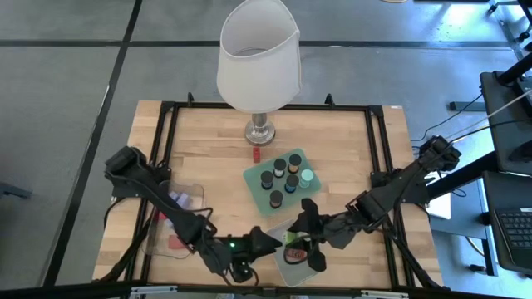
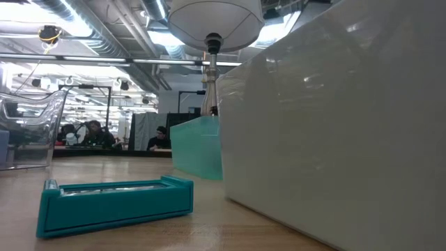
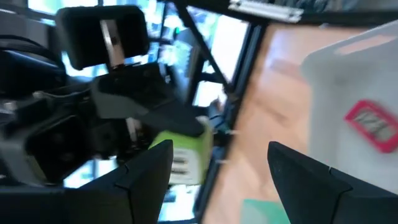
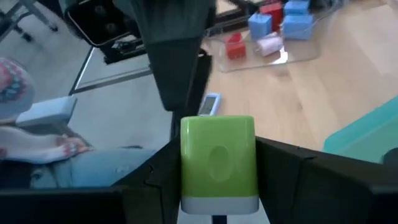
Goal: Pick & Place Office items
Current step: Put the green charger adapter into the transparent bin
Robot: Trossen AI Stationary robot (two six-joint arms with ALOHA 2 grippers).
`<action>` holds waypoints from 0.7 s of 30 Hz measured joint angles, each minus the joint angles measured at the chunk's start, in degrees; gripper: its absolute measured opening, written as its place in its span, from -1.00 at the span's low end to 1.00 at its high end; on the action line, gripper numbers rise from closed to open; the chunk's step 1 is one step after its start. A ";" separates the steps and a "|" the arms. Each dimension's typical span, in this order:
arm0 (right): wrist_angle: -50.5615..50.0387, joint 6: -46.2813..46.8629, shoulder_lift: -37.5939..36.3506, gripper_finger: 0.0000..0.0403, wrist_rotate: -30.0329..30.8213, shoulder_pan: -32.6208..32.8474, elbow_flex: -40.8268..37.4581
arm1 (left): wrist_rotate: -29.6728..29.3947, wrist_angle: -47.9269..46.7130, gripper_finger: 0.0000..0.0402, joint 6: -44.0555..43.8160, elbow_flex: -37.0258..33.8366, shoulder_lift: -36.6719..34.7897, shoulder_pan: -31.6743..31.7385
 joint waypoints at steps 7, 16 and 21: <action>0.14 -0.15 1.51 -0.24 -3.59 -0.15 -0.11 | -0.22 6.96 0.29 3.92 0.00 2.23 0.78; 0.79 -1.67 2.48 -0.24 -5.55 -1.16 -0.11 | 11.18 6.81 0.27 -4.26 0.00 2.23 3.70; 0.68 -2.27 2.48 -0.24 -5.77 -1.16 -0.11 | 11.76 6.49 0.13 -6.38 0.00 2.23 4.10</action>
